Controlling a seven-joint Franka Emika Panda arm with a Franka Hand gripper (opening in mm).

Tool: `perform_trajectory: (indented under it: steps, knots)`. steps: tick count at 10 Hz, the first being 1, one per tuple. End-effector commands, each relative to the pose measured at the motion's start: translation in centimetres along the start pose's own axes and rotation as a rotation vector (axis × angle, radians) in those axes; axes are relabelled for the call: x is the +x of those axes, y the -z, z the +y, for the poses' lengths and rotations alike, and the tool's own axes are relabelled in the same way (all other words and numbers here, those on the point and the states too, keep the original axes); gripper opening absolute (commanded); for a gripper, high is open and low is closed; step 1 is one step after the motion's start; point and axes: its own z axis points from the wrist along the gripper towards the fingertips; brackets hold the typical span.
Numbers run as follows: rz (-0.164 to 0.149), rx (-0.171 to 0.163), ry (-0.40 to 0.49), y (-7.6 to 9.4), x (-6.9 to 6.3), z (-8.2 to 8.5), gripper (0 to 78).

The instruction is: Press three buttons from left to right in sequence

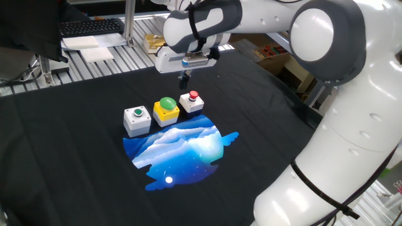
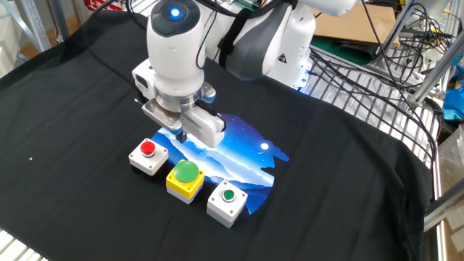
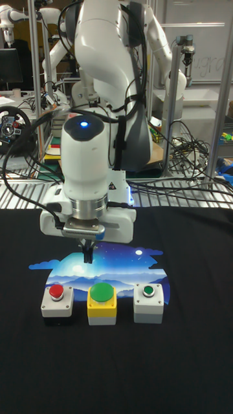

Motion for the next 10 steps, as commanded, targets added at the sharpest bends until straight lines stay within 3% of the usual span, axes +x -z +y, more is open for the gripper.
perform_trajectory:
  steps: [1,2,3,6,10]
  knots:
    - [-0.013,0.021,-0.008,0.1,-0.1,0.0,0.0]
    - [-0.014,-0.024,-0.007,0.1,-0.1,0.0,0.0]
    - [-0.013,-0.032,-0.01,0.1,-0.1,0.0,0.0]
    - [0.001,-0.031,-0.028,0.3,-0.4,0.0,0.0]
    - [0.024,-0.031,-0.043,1.0,-2.8,-0.8,0.0]
